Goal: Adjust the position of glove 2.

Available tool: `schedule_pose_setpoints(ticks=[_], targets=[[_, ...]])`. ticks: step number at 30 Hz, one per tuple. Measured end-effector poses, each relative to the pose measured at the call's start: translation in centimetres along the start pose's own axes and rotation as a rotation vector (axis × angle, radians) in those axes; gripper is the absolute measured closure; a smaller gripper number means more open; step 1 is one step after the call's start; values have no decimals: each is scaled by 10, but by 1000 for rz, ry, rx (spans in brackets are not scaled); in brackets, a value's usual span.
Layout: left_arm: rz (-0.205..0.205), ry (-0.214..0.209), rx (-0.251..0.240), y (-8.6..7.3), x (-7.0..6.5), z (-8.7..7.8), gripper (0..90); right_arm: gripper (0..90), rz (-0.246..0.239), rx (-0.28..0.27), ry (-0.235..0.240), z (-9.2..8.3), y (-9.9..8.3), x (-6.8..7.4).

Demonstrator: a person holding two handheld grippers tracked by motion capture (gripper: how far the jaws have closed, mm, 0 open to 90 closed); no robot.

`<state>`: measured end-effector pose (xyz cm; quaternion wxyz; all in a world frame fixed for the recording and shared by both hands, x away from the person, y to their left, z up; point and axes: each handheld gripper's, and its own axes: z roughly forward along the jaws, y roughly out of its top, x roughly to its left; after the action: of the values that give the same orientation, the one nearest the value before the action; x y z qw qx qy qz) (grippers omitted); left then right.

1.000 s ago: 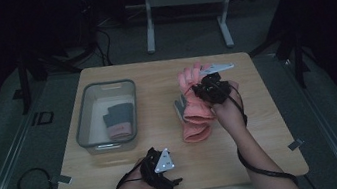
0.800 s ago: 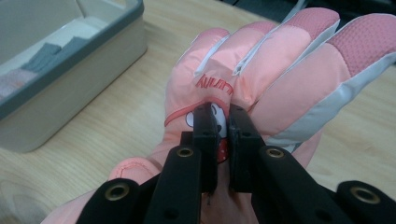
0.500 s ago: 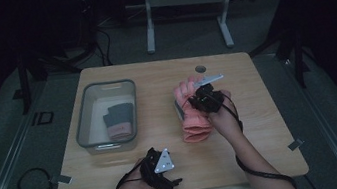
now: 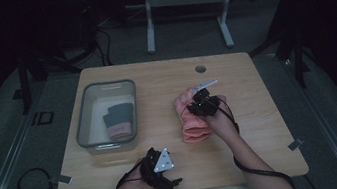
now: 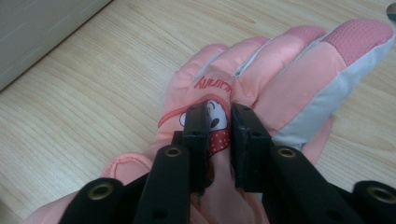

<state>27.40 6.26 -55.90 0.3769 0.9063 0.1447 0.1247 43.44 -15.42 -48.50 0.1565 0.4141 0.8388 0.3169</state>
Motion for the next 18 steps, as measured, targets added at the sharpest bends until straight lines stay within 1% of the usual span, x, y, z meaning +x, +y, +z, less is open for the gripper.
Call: schedule_pose_setpoints(ticks=[4, 6, 7, 8, 11, 15, 17, 18], targets=[[-7, -3, -7, 0, 0, -1, 37, 687, -9, -10, -7, -5, 3, 1], [-13, -4, -12, 0, 0, 0, 37, 671, -8, -25, -8, -11, 6, 0], [-13, -4, -12, 0, 0, 0, 37, 671, -8, -25, -8, -11, 6, 0], [-10, 4, -14, 1, 0, -1, 37, 651, -3, -43, -4, -18, 8, 0], [-26, 0, -35, 5, 0, -5, 37, 635, -13, -61, -7, -27, 8, -1], [-31, 25, -52, 15, -2, -11, 37, 630, -19, -83, -22, -38, 5, -7], [-33, 49, -49, 20, -3, -15, 37, 631, -18, -85, -29, -43, 3, -11], [-36, 53, -55, 23, -2, -17, 38, 631, -23, -85, -32, -45, 2, -13]])
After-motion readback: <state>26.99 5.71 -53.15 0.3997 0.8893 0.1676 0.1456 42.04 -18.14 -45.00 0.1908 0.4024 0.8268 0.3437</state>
